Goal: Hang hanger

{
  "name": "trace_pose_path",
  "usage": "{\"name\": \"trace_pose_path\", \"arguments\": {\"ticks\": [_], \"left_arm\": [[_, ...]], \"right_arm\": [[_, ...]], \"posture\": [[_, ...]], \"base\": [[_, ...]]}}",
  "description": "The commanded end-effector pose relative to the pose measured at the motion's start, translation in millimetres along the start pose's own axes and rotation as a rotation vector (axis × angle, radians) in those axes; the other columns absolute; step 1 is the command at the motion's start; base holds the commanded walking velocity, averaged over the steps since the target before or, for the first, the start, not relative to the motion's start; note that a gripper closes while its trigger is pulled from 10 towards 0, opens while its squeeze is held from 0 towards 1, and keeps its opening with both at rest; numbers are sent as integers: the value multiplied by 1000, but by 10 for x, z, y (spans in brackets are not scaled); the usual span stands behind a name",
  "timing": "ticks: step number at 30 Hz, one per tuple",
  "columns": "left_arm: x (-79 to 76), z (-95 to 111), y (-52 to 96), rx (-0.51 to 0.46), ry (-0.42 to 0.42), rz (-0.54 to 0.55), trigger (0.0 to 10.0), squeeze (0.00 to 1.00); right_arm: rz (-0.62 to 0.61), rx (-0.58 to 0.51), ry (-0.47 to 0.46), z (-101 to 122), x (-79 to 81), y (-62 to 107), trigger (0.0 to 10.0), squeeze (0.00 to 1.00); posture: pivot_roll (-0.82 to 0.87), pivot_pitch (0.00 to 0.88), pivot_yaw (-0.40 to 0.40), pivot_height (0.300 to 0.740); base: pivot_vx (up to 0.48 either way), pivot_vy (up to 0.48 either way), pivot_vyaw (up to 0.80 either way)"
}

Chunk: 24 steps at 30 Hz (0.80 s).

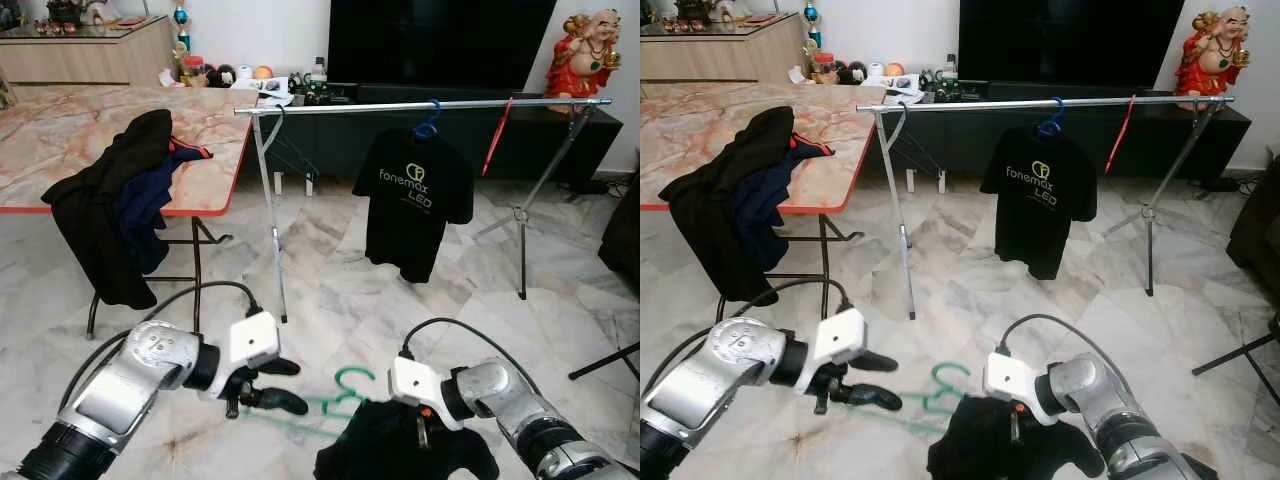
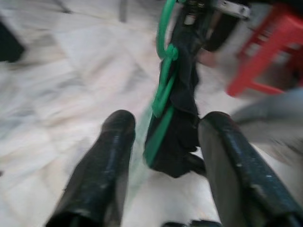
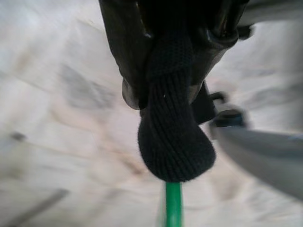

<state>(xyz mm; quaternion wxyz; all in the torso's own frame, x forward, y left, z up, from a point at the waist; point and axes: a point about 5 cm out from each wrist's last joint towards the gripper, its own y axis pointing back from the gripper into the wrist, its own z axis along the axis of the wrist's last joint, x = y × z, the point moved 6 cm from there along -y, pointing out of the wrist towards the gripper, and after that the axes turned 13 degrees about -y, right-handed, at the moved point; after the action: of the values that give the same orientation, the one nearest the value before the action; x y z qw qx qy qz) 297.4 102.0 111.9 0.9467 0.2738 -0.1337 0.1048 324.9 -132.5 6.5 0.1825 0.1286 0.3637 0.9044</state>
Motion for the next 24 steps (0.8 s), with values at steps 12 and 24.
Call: {"name": "trace_pose_path", "arguments": {"ticks": [12,24], "left_arm": [[74,-455,-105,51,151,301,10000,0],[275,-837,-374,188,150,561,10000,0]], "right_arm": [[-435,-399,-207,906,-721,405,0,0],[-325,-557,-68,1837,-502,382,0,0]], "posture": [[175,9,-52,740],[162,7,-68,740]], "base": [[0,0,0],[0,0,0]]}}
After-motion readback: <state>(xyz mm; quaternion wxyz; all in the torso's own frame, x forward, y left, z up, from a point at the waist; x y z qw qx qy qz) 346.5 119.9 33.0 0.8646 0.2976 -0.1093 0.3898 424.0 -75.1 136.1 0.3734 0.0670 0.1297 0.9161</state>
